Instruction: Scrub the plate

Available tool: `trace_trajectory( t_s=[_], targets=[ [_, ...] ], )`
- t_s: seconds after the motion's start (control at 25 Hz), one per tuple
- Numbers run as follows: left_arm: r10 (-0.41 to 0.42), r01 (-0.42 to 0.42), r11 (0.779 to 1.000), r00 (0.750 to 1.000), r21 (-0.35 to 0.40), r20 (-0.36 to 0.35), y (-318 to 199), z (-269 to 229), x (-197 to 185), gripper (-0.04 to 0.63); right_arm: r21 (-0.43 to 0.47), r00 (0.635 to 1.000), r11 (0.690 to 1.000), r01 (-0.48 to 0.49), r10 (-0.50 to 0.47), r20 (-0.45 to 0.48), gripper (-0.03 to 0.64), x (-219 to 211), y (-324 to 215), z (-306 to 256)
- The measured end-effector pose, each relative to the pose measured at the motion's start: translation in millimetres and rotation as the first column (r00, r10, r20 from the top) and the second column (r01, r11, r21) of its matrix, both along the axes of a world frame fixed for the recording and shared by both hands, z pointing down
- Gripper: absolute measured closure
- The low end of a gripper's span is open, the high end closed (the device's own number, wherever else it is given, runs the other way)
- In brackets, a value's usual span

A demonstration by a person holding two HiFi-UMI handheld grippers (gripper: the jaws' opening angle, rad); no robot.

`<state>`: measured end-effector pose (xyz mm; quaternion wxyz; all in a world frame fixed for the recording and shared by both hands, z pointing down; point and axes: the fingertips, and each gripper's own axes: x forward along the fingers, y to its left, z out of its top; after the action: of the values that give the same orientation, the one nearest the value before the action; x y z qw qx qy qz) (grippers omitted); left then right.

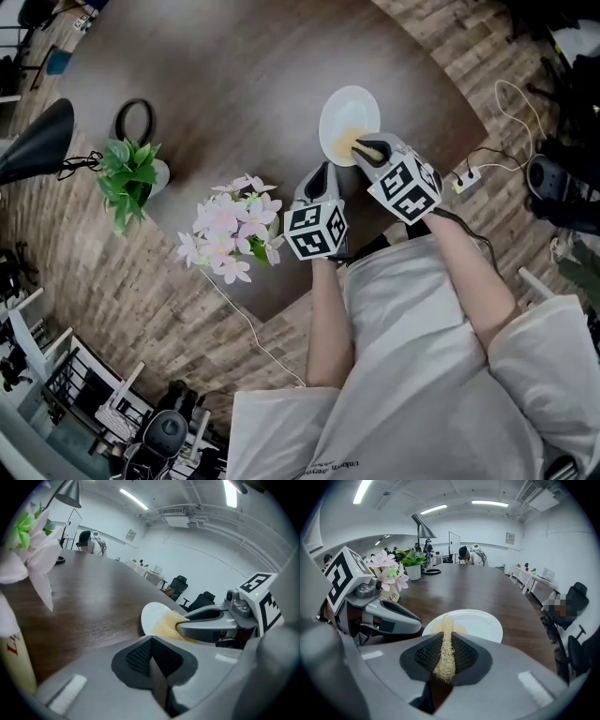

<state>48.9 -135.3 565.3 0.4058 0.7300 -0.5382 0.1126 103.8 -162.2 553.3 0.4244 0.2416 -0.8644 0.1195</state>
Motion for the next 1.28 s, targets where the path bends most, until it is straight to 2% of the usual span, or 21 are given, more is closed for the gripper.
trace_trajectory(
  t_s=[0.56, 1.28],
  targets=[
    [0.025, -0.024, 1.000, 0.999, 0.011, -0.037, -2, -4, 5, 0.595, -0.004, 0.997, 0.998, 0.070, -0.070, -0.018, 0.548, -27, -4, 2],
    [0.040, -0.040, 0.999, 0.999, -0.033, -0.004, -3, 1, 9, 0.595, 0.002, 0.996, 0.996, 0.084, -0.084, 0.010, 0.548, -45, -23, 4]
  ],
)
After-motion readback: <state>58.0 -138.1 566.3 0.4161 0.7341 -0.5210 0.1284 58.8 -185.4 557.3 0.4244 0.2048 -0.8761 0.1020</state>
